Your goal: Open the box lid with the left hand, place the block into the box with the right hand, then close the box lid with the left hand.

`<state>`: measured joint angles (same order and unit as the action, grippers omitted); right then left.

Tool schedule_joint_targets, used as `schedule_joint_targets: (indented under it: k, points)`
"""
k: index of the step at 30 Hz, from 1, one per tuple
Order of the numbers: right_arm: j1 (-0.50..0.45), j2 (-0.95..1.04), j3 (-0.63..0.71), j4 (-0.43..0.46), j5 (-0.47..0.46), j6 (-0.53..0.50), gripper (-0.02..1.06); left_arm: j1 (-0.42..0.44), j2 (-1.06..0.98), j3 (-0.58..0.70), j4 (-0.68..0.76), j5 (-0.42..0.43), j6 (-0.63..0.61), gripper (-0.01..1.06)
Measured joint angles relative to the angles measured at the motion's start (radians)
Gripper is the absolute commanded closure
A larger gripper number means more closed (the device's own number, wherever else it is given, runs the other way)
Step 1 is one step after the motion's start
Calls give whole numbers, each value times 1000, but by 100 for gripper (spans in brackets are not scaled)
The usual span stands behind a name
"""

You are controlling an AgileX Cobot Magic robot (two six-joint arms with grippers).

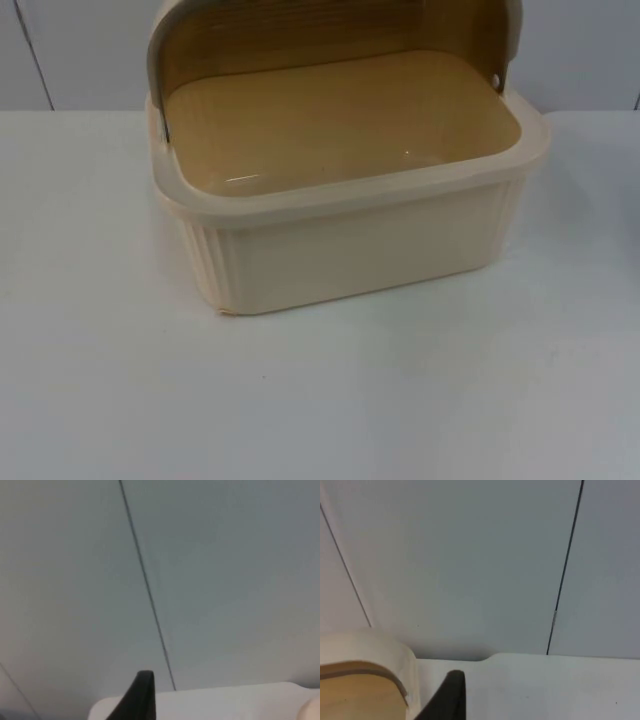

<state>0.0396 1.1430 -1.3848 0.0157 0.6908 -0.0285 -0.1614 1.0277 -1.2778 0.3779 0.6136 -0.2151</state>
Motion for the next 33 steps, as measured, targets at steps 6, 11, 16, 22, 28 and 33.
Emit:
schedule_joint_targets:
  k: [6,11,16,22,28,33]
  points:
    - [0,0,0,3,4,-9,0,0,165,-9,-44,-69,22,0]
    - [0,0,0,8,12,-9,0,0,342,-120,-127,-67,135,0]
    - [0,0,0,0,12,-11,0,0,512,-304,-331,-28,356,0]
    - [0,0,0,-8,14,-13,0,-33,673,-520,-443,-10,524,0]
    - [0,0,0,-8,18,-13,0,-108,794,-619,-452,-39,660,0]
    - [0,0,0,-8,18,-13,0,-167,860,-623,-411,-56,803,0]
